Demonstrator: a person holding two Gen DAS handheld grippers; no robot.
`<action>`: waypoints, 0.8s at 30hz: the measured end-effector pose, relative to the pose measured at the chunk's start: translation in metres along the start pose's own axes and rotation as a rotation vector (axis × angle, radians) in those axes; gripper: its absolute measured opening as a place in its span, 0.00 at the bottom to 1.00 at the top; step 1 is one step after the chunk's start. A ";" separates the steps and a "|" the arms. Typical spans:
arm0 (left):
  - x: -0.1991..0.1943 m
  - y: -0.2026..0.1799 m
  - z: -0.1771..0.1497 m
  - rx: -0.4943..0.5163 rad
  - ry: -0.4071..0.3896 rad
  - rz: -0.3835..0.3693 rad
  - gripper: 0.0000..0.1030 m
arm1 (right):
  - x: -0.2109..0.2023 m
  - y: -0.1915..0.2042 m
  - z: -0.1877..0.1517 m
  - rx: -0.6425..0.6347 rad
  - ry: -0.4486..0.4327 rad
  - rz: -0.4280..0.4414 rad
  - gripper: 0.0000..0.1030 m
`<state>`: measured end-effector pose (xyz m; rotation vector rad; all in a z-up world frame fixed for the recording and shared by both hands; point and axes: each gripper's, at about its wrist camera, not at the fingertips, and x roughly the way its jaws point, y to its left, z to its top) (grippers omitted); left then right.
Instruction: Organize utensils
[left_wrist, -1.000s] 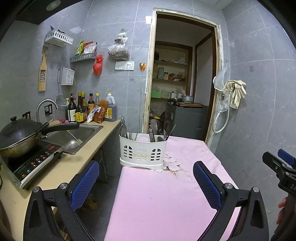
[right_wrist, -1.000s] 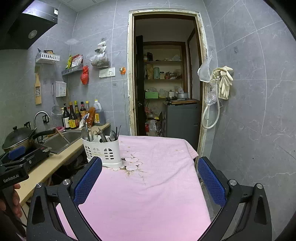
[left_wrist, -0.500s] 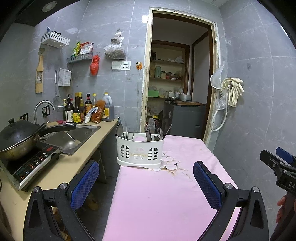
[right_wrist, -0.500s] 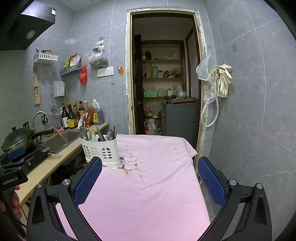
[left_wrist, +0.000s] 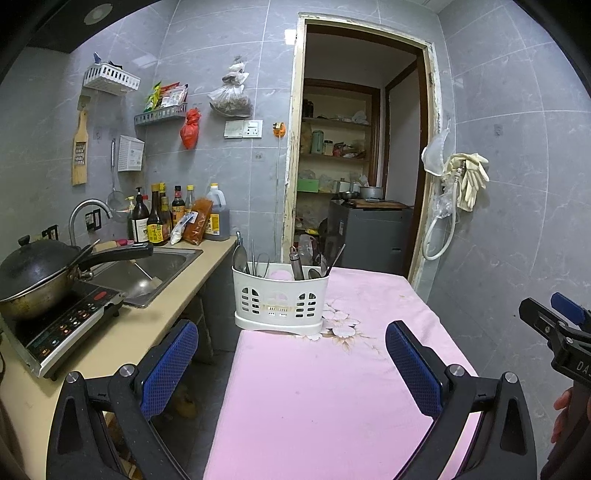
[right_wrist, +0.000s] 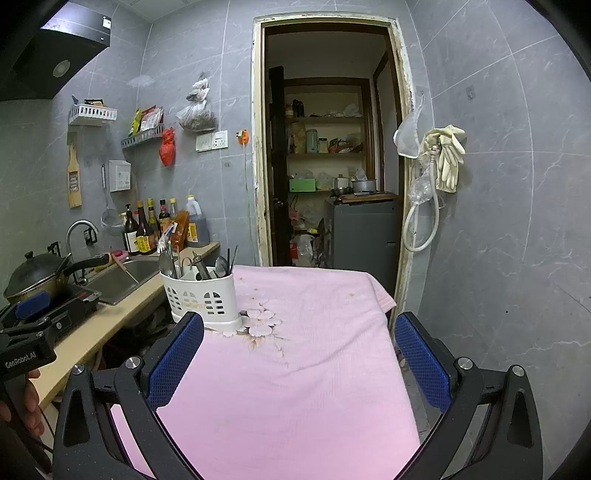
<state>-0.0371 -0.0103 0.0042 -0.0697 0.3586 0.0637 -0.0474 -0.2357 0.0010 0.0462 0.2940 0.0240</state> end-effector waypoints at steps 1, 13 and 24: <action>0.000 0.000 0.000 0.000 -0.001 -0.001 0.99 | 0.000 0.000 0.000 0.001 0.000 0.000 0.99; 0.000 -0.001 0.001 0.002 0.000 0.000 0.99 | 0.004 -0.002 -0.002 0.004 0.008 0.002 0.99; 0.001 -0.001 0.001 0.003 0.001 0.000 0.99 | 0.007 -0.005 -0.003 0.006 0.013 0.003 0.99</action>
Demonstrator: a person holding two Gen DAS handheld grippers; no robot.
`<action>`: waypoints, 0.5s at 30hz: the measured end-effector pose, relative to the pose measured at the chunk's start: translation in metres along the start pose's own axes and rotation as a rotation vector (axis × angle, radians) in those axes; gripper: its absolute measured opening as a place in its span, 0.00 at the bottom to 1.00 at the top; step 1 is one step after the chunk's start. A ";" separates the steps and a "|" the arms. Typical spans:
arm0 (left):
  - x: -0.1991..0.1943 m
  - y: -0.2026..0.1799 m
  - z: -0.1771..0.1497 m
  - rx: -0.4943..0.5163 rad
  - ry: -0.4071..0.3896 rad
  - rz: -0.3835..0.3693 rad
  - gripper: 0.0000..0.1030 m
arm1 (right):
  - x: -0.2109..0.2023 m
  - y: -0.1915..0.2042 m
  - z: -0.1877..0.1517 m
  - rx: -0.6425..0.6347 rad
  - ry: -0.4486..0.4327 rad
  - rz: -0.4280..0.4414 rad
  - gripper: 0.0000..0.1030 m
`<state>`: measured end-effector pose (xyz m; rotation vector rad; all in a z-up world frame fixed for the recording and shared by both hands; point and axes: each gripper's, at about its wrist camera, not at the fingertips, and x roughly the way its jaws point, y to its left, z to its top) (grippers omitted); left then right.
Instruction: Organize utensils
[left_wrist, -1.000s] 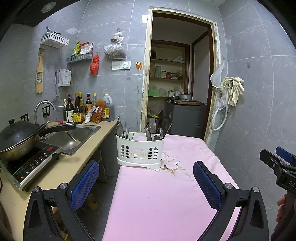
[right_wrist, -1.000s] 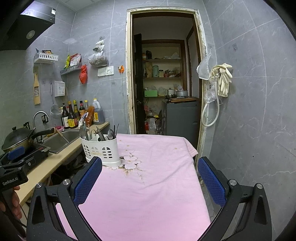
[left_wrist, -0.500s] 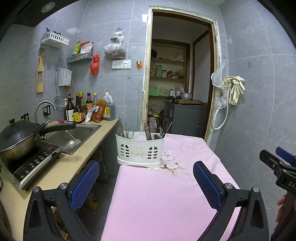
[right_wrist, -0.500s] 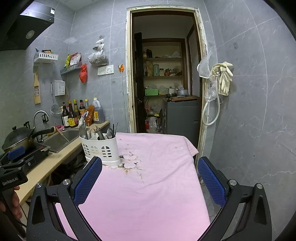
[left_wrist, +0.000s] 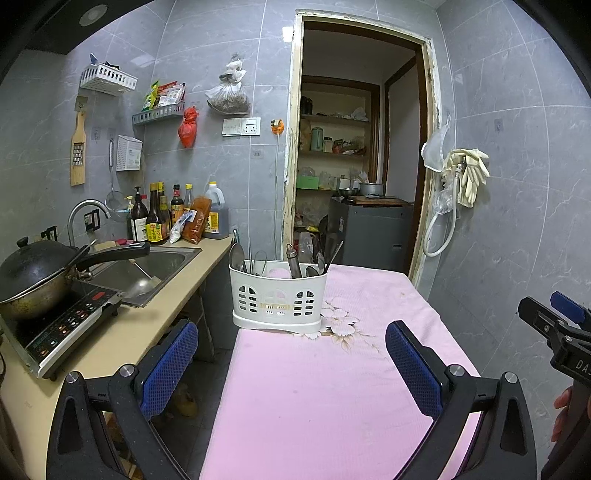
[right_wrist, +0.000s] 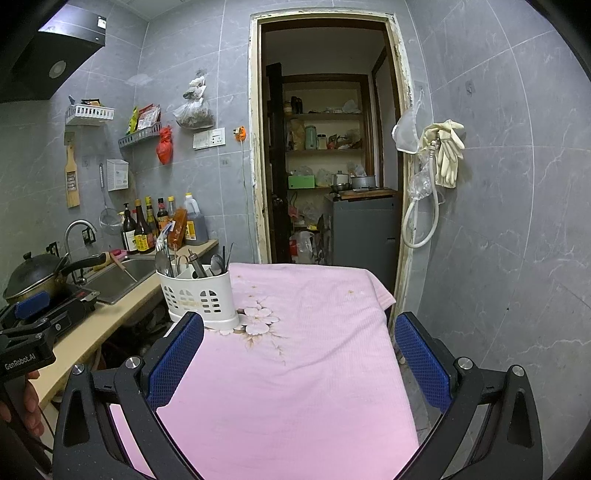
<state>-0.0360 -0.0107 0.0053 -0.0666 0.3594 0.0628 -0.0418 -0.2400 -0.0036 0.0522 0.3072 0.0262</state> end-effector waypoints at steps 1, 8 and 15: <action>0.000 0.000 0.000 0.000 0.000 0.000 0.99 | 0.000 0.000 0.000 0.000 -0.001 -0.001 0.99; 0.000 0.001 0.001 0.002 0.001 0.001 0.99 | 0.000 0.001 -0.001 0.000 0.001 0.001 0.99; 0.001 0.004 -0.002 -0.001 0.005 0.003 0.99 | 0.003 0.003 -0.001 0.001 0.006 0.002 0.99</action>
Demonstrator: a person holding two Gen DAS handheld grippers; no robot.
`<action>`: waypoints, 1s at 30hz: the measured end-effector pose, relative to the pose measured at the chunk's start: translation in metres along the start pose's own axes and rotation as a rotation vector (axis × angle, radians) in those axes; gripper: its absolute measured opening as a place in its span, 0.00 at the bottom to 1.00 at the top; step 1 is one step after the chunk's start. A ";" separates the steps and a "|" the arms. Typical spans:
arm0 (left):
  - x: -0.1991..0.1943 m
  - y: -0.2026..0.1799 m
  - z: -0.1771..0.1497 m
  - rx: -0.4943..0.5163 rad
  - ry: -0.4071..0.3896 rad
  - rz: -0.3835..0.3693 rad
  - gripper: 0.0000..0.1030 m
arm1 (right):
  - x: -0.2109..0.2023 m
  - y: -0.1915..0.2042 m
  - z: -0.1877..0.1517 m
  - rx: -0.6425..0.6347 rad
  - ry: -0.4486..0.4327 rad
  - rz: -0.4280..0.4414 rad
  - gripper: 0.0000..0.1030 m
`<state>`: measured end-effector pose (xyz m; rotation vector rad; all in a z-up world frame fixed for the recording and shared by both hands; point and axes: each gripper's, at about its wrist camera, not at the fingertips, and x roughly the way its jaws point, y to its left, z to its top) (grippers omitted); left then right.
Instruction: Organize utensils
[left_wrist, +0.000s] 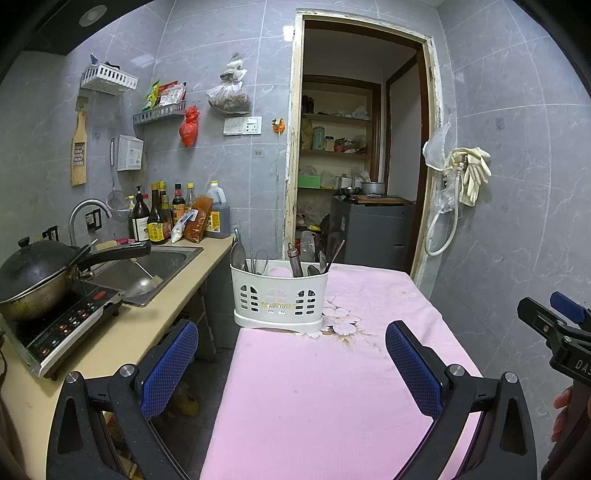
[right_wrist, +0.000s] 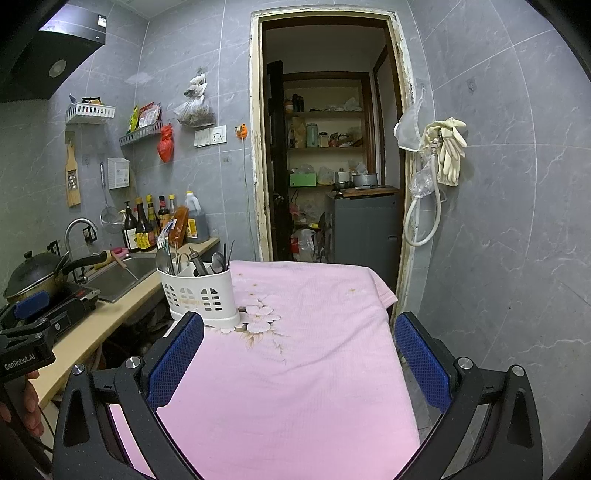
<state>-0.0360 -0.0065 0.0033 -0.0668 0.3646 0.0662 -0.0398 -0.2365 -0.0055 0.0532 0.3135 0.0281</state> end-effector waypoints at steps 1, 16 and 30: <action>0.000 0.001 -0.001 -0.001 0.002 0.001 0.99 | 0.000 0.000 0.000 0.000 -0.001 0.000 0.99; 0.002 0.005 -0.001 0.003 0.006 -0.004 0.99 | 0.003 0.002 -0.002 0.003 0.004 -0.004 0.99; 0.001 0.009 0.000 0.007 0.009 -0.009 0.99 | 0.003 0.003 -0.003 0.001 0.010 -0.003 0.99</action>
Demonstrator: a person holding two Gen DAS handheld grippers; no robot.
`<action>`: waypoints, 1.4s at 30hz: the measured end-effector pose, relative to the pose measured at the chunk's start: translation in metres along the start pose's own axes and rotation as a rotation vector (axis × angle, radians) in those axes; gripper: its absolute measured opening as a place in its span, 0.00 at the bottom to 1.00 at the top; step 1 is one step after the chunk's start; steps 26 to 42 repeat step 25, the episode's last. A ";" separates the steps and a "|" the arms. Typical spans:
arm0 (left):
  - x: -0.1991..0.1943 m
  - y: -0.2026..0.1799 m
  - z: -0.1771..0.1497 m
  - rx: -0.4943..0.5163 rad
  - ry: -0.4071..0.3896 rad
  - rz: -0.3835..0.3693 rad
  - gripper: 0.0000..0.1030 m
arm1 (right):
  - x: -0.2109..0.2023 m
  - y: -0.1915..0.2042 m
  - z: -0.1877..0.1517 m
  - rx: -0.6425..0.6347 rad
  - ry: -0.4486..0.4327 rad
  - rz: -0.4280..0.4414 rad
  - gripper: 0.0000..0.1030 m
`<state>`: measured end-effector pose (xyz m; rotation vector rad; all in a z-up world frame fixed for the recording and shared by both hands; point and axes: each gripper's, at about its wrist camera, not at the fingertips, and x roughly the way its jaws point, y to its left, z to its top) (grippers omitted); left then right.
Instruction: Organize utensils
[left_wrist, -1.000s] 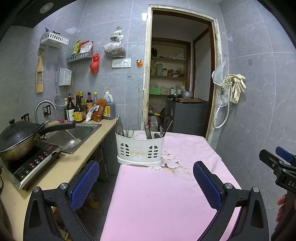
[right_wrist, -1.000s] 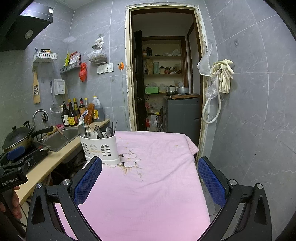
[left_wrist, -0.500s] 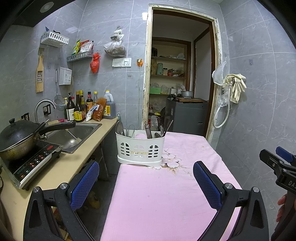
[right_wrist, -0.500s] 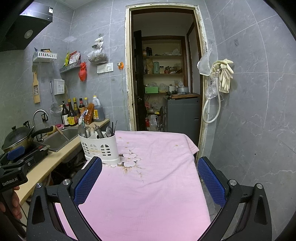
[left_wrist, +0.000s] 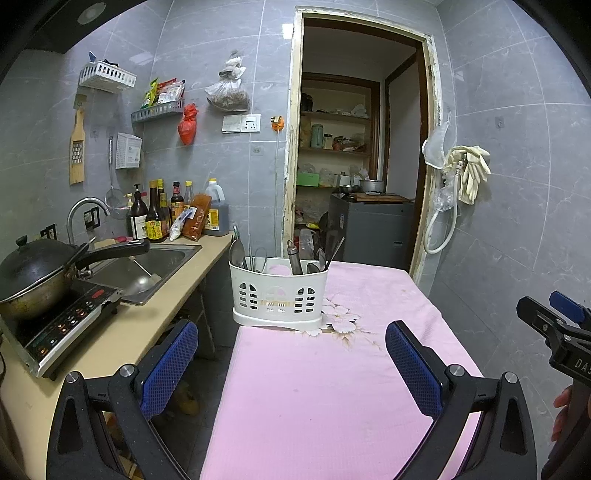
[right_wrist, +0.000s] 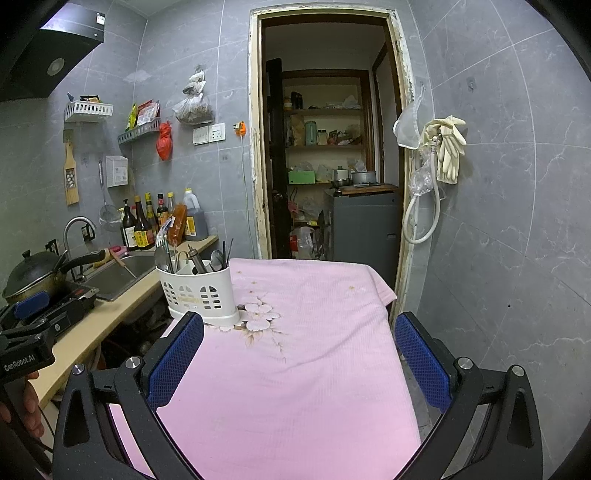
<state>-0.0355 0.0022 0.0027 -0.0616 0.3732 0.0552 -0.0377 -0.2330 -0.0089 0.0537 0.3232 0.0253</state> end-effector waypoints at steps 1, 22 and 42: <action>0.000 0.001 -0.001 -0.001 0.001 0.000 0.99 | 0.000 0.001 -0.001 0.000 0.001 0.000 0.99; 0.004 0.002 -0.002 0.010 0.017 0.019 0.99 | 0.005 0.002 -0.007 0.000 0.017 -0.006 0.99; 0.004 0.003 -0.002 0.012 0.025 0.020 0.99 | 0.007 0.001 -0.009 0.004 0.026 -0.009 0.99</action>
